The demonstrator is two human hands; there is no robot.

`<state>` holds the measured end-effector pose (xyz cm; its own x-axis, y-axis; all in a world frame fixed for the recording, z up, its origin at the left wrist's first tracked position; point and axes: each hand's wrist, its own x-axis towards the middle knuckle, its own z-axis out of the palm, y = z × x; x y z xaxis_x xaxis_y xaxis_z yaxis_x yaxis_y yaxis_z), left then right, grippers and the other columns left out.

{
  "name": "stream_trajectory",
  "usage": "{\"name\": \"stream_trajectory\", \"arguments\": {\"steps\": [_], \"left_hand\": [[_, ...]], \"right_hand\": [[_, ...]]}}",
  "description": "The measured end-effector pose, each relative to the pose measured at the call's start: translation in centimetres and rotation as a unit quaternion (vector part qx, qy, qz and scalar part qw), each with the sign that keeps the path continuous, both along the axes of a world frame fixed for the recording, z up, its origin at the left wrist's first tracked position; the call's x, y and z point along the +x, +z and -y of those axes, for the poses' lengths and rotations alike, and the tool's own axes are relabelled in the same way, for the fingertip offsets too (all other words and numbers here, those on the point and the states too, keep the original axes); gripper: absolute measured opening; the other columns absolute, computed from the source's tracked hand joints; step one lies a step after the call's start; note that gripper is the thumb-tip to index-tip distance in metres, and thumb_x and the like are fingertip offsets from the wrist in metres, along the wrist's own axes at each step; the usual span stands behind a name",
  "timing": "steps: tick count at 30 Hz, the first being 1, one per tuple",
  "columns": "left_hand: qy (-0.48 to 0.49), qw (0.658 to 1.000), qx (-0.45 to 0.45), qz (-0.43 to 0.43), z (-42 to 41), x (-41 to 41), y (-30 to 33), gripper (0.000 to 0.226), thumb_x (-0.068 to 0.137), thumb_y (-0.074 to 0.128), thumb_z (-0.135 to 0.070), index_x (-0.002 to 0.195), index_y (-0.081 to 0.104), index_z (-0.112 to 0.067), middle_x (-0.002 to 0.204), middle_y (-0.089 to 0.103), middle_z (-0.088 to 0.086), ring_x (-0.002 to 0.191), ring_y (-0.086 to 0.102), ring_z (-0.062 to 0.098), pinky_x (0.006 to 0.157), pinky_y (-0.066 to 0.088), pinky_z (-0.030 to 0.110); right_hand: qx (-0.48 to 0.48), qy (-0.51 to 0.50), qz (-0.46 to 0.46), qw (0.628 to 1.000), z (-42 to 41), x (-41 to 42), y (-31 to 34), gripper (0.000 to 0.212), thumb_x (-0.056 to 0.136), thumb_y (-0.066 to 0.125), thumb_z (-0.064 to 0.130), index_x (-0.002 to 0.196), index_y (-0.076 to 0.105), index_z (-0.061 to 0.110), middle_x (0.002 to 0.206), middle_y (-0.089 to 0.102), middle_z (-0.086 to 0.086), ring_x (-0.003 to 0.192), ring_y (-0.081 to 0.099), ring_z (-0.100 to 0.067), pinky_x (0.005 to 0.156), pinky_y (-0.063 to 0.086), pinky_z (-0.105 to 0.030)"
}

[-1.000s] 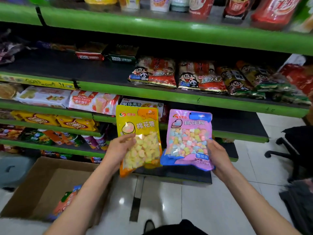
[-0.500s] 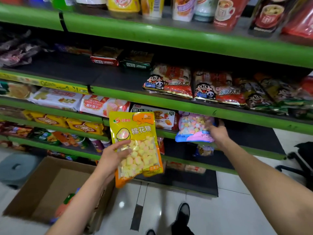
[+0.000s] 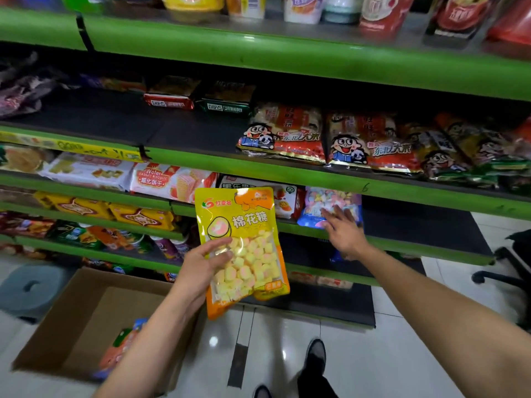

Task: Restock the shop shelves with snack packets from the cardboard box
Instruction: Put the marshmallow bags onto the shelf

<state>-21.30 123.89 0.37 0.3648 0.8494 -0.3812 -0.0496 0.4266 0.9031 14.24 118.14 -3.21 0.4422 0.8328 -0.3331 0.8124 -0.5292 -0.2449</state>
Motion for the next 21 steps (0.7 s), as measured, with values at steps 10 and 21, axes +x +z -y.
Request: {"name": "stream_trajectory", "arguments": {"steps": [10, 21], "left_hand": [[-0.018, 1.0, 0.008, 0.003, -0.9, 2.4, 0.1, 0.028, 0.086, 0.072, 0.001, 0.098, 0.081, -0.023, 0.113, 0.074, 0.014, 0.095, 0.075, 0.027, 0.073, 0.061, 0.035], [-0.081, 0.996, -0.007, 0.023, -0.2, 4.3, -0.4, 0.027, 0.094, 0.062, -0.005, 0.102, 0.08, -0.024, 0.116, 0.073, 0.017, 0.113, 0.066, 0.04, 0.097, 0.054, 0.053]], "right_hand": [[0.013, 0.034, -0.024, 0.999, 0.5, 0.1, 0.2, 0.053, 0.106, 0.036, 0.045, 0.156, 0.021, 0.042, 0.168, 0.001, 0.007, 0.155, -0.006, -0.023, 0.122, 0.002, -0.054], [0.179, -0.239, -0.583, 0.756, 4.8, -10.5, 2.2, 0.04, 0.102, 0.047, 0.047, 0.122, 0.066, 0.018, 0.112, 0.076, -0.006, 0.103, 0.072, -0.024, 0.086, 0.058, -0.046]]}}
